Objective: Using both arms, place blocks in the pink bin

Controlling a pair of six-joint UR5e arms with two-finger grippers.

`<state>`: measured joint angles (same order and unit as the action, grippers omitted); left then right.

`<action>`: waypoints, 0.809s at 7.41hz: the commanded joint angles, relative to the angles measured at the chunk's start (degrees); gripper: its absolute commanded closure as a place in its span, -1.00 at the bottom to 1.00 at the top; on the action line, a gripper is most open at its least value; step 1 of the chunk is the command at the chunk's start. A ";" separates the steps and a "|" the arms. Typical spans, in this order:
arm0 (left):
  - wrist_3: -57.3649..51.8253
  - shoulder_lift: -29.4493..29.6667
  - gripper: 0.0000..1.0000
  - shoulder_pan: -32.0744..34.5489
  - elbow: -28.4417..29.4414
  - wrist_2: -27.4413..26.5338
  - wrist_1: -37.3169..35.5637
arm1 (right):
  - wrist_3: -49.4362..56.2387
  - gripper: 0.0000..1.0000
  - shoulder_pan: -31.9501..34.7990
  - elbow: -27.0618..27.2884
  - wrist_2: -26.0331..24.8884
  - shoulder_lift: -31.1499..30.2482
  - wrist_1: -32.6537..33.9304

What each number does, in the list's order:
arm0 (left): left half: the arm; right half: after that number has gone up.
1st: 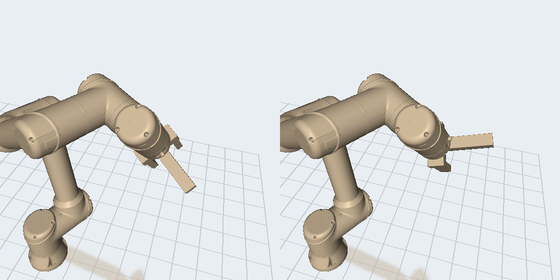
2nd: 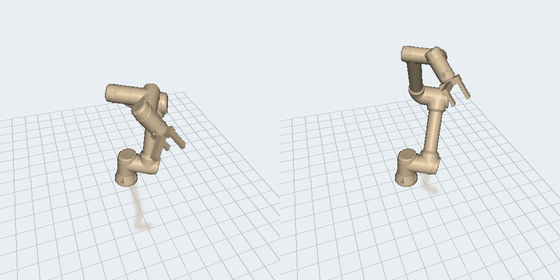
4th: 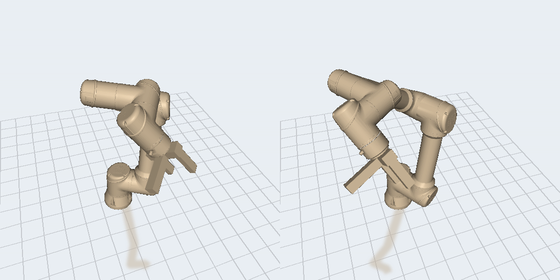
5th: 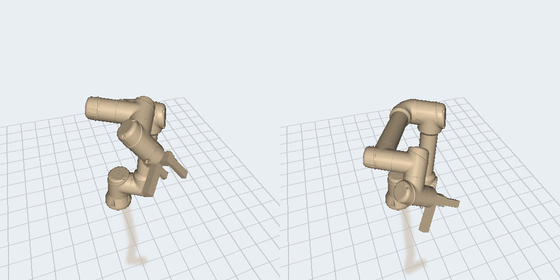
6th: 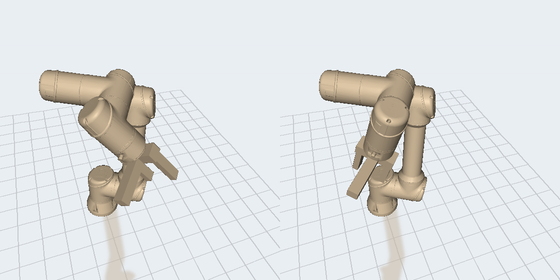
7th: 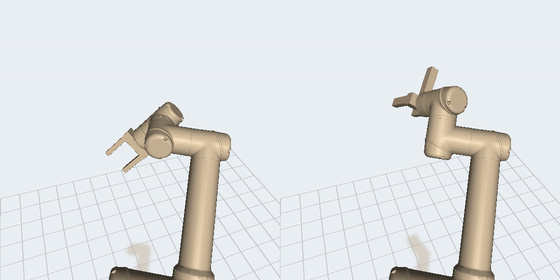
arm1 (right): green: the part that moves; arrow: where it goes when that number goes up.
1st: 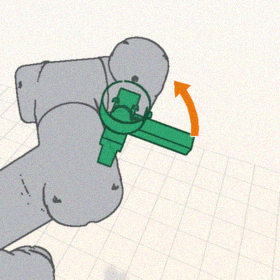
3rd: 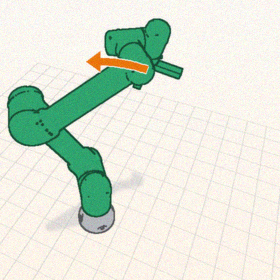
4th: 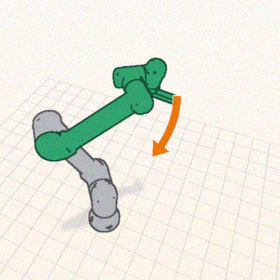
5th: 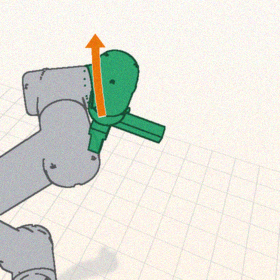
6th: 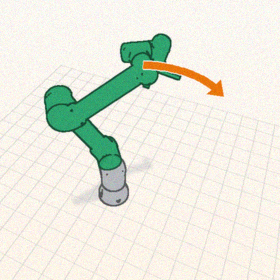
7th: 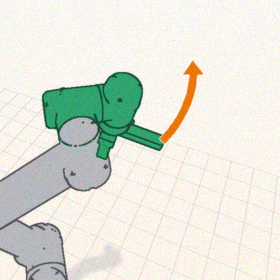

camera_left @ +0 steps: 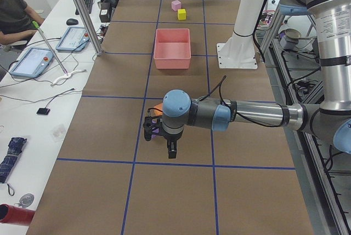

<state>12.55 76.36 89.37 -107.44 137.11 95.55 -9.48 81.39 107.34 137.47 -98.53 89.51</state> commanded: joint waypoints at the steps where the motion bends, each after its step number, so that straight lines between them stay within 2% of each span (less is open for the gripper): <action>1: 0.28 0.01 -0.99 -0.16 0.13 0.96 0.16 | -14.09 -1.00 -3.32 -0.19 -0.79 0.00 -4.92; 4: 0.10 0.01 -0.99 -0.25 0.13 1.05 0.25 | -34.83 -1.00 -7.64 -0.46 -3.42 -0.17 -13.03; 5: 0.19 0.01 -0.99 -0.25 0.04 1.05 0.25 | -43.25 -1.00 -10.00 -0.46 -5.69 -0.18 -15.57; 6: 0.19 0.01 -0.99 -0.25 0.04 1.05 0.25 | -54.21 -0.99 -15.16 -0.64 -10.15 -0.09 -18.99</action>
<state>12.72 76.38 89.13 -107.38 138.16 95.79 -50.75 71.40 106.83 131.84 -98.65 74.63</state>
